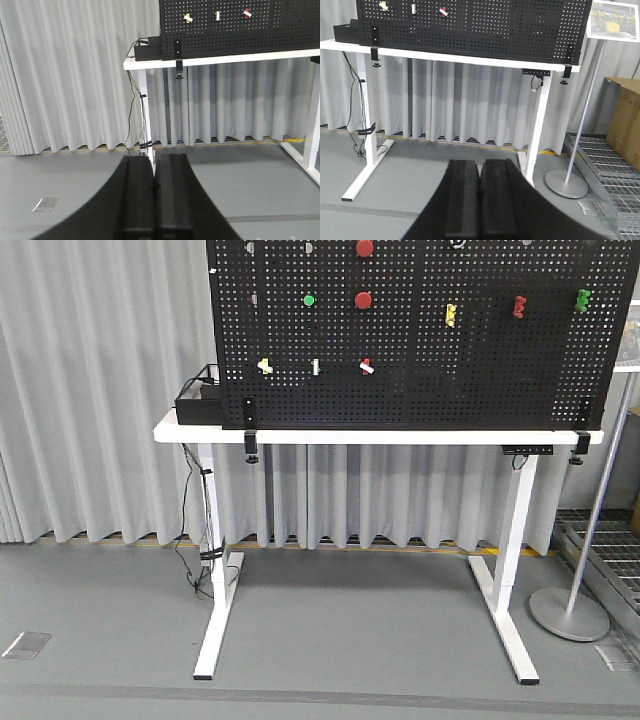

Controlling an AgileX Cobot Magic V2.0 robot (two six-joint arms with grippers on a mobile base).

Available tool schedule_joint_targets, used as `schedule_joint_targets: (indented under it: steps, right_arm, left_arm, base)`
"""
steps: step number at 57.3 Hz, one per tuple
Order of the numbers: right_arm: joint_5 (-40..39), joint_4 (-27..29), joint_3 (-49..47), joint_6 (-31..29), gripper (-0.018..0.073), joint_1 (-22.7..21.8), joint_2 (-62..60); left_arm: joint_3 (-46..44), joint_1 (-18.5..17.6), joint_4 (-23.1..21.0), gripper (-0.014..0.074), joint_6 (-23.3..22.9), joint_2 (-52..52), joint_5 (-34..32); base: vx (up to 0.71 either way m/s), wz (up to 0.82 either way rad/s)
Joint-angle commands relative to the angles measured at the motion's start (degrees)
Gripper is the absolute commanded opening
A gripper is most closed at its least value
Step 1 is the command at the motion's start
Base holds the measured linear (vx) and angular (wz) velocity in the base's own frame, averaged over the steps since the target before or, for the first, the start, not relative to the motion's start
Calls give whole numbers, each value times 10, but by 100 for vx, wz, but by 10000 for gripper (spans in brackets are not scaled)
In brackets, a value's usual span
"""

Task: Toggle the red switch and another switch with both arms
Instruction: 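Drive the base forward up to the black pegboard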

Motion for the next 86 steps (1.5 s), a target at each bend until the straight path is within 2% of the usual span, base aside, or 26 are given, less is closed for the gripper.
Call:
schedule_joint_targets:
  steps: [1, 56, 86]
  right_arm:
    - [-48, -5, 3, -1, -6, -3, -6]
    - [-48, -5, 3, -1, -6, -3, -6]
    - [-48, -5, 3, -1, -6, -3, -6]
  left_arm:
    - [11, 0, -6, 2, -3, -10, -45]
    - [11, 0, -6, 2, -3, -10, -45]
    - [11, 0, -6, 2, -3, -10, -45]
  base:
    - [0, 0]
    - [1, 0]
    - [19, -1]
